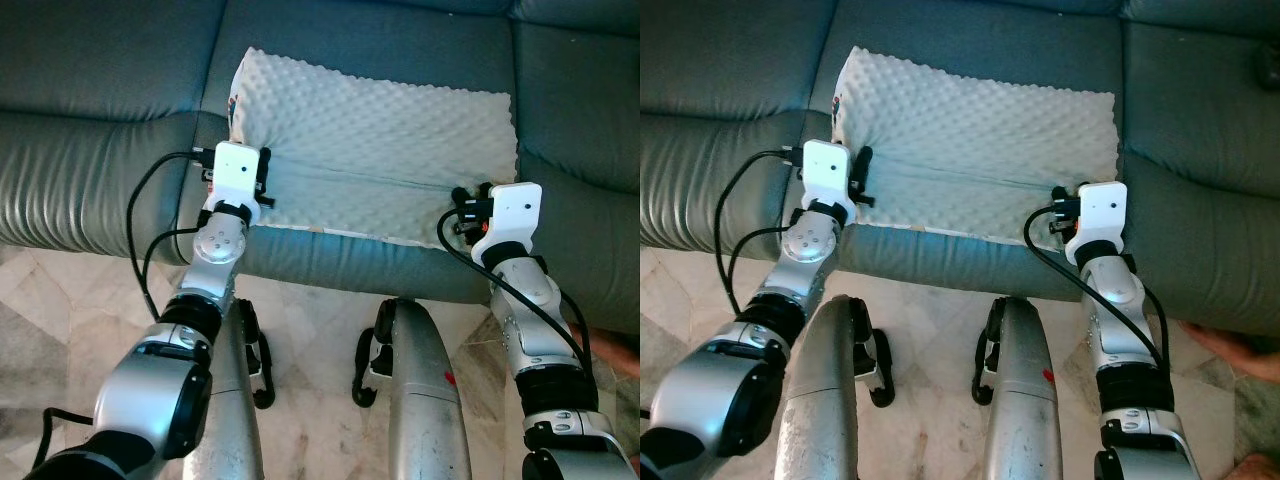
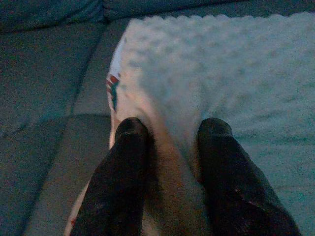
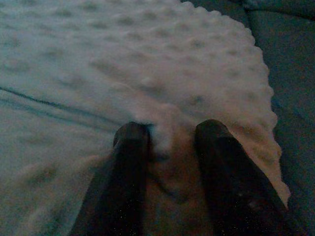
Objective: Move the pillow to the sofa
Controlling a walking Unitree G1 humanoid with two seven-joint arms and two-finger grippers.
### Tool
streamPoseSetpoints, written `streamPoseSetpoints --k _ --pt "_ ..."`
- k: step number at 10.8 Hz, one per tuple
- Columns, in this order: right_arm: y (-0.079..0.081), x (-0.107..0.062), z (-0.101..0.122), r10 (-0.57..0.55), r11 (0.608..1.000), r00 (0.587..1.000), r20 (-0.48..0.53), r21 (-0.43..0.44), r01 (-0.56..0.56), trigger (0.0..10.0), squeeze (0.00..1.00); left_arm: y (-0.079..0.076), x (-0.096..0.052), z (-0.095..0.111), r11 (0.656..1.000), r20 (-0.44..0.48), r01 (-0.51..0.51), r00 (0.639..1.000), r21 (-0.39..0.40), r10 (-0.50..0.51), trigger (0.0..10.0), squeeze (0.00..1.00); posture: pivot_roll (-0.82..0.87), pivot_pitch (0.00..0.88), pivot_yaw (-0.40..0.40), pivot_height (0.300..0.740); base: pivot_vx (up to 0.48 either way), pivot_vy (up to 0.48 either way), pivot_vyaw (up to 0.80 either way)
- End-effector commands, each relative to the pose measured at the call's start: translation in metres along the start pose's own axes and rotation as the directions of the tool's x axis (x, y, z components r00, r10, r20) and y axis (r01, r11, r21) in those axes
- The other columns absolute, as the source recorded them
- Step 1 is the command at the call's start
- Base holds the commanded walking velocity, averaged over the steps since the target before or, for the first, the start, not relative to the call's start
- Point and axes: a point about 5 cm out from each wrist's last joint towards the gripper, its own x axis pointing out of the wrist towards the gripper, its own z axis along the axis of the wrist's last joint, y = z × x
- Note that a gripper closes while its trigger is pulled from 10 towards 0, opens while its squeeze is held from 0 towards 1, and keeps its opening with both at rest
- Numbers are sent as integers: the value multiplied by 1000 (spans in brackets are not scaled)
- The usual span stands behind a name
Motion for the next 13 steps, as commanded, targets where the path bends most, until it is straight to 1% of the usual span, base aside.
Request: streamPoseSetpoints --k 1,2,3,4,5,6,7,8,9,10,11,12,13 --pt "-11 -10 -15 -58 998 997 -50 -10 57 10000 1000 12 -5 -10 998 -30 -54 998 12 55 10000 1000 -60 491 16 612 0 0 0" --pt "-12 -8 -12 -83 996 996 -27 10 84 10000 1000 15 -5 -8 998 -15 -68 998 12 68 10000 1000 -62 478 12 612 0 0 0" --pt "-11 -8 -9 -94 995 996 -2 -20 94 10000 1000 17 -5 -7 997 2 -80 997 5 80 10000 1000 -63 468 8 612 0 0 0" --pt "-11 -7 -6 -110 993 994 15 -32 111 10000 1000 21 -4 -2 994 26 -104 994 -24 105 10000 1000 -69 458 5 612 0 0 0" --pt "-11 -3 -2 -115 992 992 43 -51 117 10000 1000 23 1 7 993 59 -108 992 -41 110 10000 1000 -73 440 2 612 0 0 0" --pt "-10 -1 0 -116 991 992 57 -67 120 10000 1000 26 3 11 992 75 -117 990 -40 120 10000 1000 -77 417 -2 612 0 0 0" --pt "-9 0 2 -125 990 990 71 -54 129 10000 1000 35 2 14 991 98 -132 986 -30 134 10000 1000 -81 386 -5 612 0 0 0" --pt "-8 0 2 -123 991 989 76 -41 127 10000 1000 40 -1 12 991 108 -134 985 -19 136 10000 1000 -82 359 -5 612 0 0 0" --pt "0 -3 1 -98 995 992 74 0 99 10000 1000 49 -11 7 990 122 -141 983 3 140 10000 1000 -77 315 -11 612 0 0 0" --pt "6 -9 -5 -69 998 996 59 5 69 10000 1000 52 -21 0 989 119 -143 983 24 139 10000 1000 -71 280 -19 612 0 0 0" --pt "14 -22 -19 -42 998 999 35 42 40 10000 1000 59 -43 -16 984 85 -175 981 33 172 10000 1000 -42 206 -33 612 0 0 0" --pt "24 -33 -26 -21 998 1000 16 58 20 10000 1000 58 -68 -31 984 49 -176 984 34 174 10000 1000 -37 170 -35 612 0 0 0" --pt "35 -43 -30 4 997 1000 6 73 -4 10000 1000 50 -90 -45 986 -8 -166 986 14 166 10000 1000 -31 143 -38 612 0 0 0"
